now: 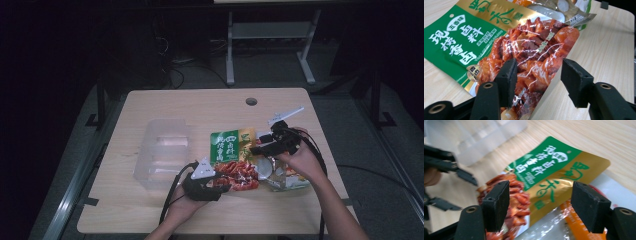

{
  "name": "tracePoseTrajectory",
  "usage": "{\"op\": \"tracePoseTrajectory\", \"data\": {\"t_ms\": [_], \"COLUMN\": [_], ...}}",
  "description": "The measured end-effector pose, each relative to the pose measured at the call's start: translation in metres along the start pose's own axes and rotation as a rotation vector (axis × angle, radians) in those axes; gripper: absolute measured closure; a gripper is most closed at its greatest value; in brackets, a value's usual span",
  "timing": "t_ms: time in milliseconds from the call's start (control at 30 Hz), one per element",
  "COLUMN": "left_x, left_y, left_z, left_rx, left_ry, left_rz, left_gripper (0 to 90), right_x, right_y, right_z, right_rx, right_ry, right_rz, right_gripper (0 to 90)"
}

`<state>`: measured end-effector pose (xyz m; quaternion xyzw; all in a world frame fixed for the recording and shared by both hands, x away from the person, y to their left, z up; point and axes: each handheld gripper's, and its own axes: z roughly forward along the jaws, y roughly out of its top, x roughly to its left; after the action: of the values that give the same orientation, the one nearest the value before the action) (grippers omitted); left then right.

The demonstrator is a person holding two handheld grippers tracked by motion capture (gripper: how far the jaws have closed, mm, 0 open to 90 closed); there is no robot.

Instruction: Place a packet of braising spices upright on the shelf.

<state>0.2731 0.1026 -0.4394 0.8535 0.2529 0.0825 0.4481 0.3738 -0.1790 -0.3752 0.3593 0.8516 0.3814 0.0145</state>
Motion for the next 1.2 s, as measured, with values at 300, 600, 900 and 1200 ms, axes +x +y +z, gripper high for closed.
{"op": "tracePoseTrajectory", "data": {"t_ms": [300,600,900,1200], "left_x": [0.001,-0.001,-0.001,0.000], "left_y": [-0.002,-0.006,-0.010,-0.010], "left_z": [0.004,0.012,0.020,0.019], "left_rx": [0.033,0.094,0.157,0.151], "left_ry": [0.004,-0.004,-0.015,-0.018], "left_rz": [0.001,0.022,0.011,0.001], "left_gripper": [52.3,62.1,63.8,61.5], "right_x": [-0.026,-0.044,-0.050,-0.048], "right_y": [0.008,0.004,0.001,0.001], "right_z": [0.026,0.041,0.057,0.051], "right_rx": [0.060,0.119,0.149,0.125], "right_ry": [-0.015,-0.037,-0.003,0.040], "right_rz": [0.068,0.174,0.217,0.276], "right_gripper": [33.0,39.6,56.0,88.5]}}
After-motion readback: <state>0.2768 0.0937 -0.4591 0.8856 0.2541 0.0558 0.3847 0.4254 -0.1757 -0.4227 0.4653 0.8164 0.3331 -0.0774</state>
